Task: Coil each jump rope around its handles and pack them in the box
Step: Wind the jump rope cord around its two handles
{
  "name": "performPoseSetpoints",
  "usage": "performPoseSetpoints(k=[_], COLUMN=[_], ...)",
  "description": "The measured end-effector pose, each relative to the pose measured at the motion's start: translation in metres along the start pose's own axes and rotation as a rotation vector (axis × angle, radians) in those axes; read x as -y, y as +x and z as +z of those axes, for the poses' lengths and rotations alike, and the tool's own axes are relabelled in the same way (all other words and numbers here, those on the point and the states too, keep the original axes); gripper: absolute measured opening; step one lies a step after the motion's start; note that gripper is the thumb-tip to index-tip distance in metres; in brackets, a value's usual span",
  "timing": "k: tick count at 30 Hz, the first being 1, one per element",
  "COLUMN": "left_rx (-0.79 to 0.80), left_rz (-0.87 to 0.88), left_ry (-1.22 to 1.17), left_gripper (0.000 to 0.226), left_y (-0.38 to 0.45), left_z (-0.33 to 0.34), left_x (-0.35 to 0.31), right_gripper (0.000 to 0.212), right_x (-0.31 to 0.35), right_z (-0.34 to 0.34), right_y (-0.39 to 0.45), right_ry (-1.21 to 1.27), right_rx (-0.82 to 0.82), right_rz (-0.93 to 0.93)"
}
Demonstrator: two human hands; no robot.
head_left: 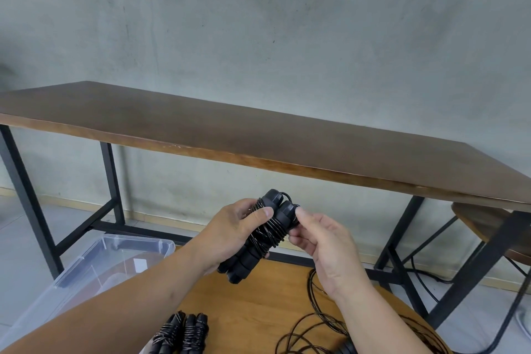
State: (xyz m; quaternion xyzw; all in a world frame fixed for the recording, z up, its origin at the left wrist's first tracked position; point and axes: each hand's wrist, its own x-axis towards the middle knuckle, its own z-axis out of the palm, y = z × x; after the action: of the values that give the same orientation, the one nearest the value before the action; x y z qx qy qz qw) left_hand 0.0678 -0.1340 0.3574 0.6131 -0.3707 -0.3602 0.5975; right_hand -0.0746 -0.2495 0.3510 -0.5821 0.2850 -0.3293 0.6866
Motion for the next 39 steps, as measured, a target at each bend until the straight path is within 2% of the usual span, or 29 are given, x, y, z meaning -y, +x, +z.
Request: performPoseSetpoints(k=[2, 7, 10, 15, 17, 22, 25, 29, 32, 34, 35, 39], left_rx=[-0.021, -0.112, -0.151, -0.222, -0.237, -0.288, -0.294, -0.250, -0.239, -0.211, -0.206, -0.185], left_rz=[0.027, 0.106, 0.144, 0.121, 0.106, 0.090, 0.060, -0.014, -0.074, -0.052, -0.026, 0.052], left_ry=[0.044, 0.175, 0.273, 0.466, 0.466, 0.279, 0.092, -0.122, -0.167, -0.125, -0.089, 0.078], left_gripper=[0.028, 0.026, 0.024, 0.043, 0.047, 0.028, 0.019, 0.018, 0.015, 0.015, 0.015, 0.028], left_y=[0.001, 0.004, 0.005, 0.009, 0.010, 0.013, 0.013, 0.009, 0.007, 0.006, 0.007, 0.010], left_z=[0.000, -0.002, -0.001, 0.006, 0.010, 0.017, 0.020, 0.023, 0.020, 0.018, 0.017, 0.012], left_x=[0.000, -0.001, 0.005, 0.021, 0.024, 0.020, 0.017, 0.015, 0.015, 0.014, 0.014, 0.014], right_gripper=[0.024, 0.010, 0.008, 0.020, 0.023, 0.039, 0.033, 0.025, 0.025, 0.025, 0.025, 0.020], right_x=[0.001, 0.007, 0.008, 0.004, 0.001, -0.004, -0.012, -0.026, -0.022, -0.015, -0.012, 0.003], right_z=[0.002, 0.007, 0.007, 0.005, 0.006, 0.010, 0.013, 0.008, 0.003, 0.005, 0.007, 0.009], right_y=[0.001, 0.002, 0.003, 0.006, 0.006, 0.007, -0.001, -0.011, -0.005, -0.003, -0.002, -0.001], right_ry=[-0.009, 0.030, -0.180, -0.739, -0.892, -0.928, -0.930, -1.142, -1.304, -1.316, -1.234, -0.440], right_rx=[-0.053, -0.131, -0.169, -0.153, -0.139, -0.111, -0.128, -0.111, -0.045, -0.054, -0.059, -0.031], right_rz=[0.018, 0.090, 0.084, -0.045, -0.102, -0.162, -0.348, -0.777, -0.885, -0.800, -0.700, -0.168])
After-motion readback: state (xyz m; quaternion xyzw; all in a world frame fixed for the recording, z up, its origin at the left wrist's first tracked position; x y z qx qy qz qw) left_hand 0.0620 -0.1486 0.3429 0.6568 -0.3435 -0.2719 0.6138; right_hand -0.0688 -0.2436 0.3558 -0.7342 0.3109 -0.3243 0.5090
